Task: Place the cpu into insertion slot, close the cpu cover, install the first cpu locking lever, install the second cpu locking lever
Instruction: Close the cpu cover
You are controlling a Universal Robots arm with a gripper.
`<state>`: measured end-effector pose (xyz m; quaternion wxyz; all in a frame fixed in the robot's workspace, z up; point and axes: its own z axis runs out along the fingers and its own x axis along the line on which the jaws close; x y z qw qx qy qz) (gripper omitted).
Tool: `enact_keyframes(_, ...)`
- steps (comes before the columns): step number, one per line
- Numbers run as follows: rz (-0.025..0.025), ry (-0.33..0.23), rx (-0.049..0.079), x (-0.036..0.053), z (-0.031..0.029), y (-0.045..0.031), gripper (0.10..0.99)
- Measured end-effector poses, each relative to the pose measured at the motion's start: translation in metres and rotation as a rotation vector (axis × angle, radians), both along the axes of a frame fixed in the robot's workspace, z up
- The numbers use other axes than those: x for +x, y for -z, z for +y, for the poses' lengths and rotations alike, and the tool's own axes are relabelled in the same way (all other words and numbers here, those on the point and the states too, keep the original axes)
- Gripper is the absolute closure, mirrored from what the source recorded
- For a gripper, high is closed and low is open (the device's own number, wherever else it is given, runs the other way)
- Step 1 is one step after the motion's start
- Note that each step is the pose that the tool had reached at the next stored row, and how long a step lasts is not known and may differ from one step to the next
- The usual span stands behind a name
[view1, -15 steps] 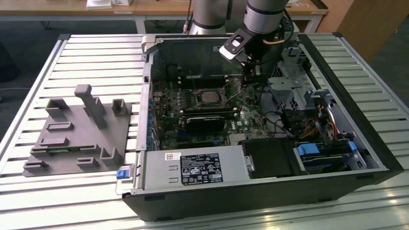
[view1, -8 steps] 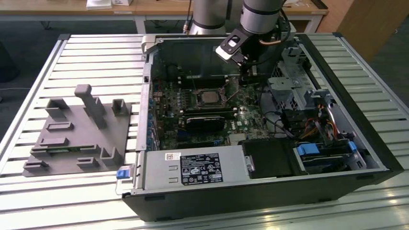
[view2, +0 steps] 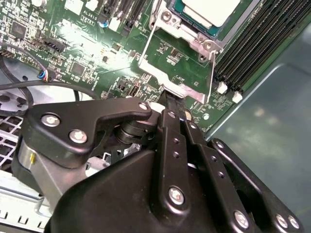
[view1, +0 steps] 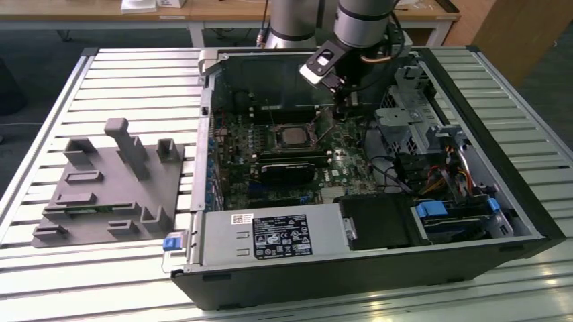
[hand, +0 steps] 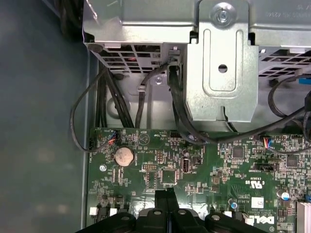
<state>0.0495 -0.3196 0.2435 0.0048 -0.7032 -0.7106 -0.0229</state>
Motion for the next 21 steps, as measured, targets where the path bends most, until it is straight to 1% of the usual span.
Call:
enact_keyframes(9, -0.0001, 0.000, 0.000, -0.0117, 0.0000, 0.0000, 0.980)
enact_keyframes(21, 0.0000, 0.000, 0.000, -0.0222, 0.0000, 0.0002, 0.980)
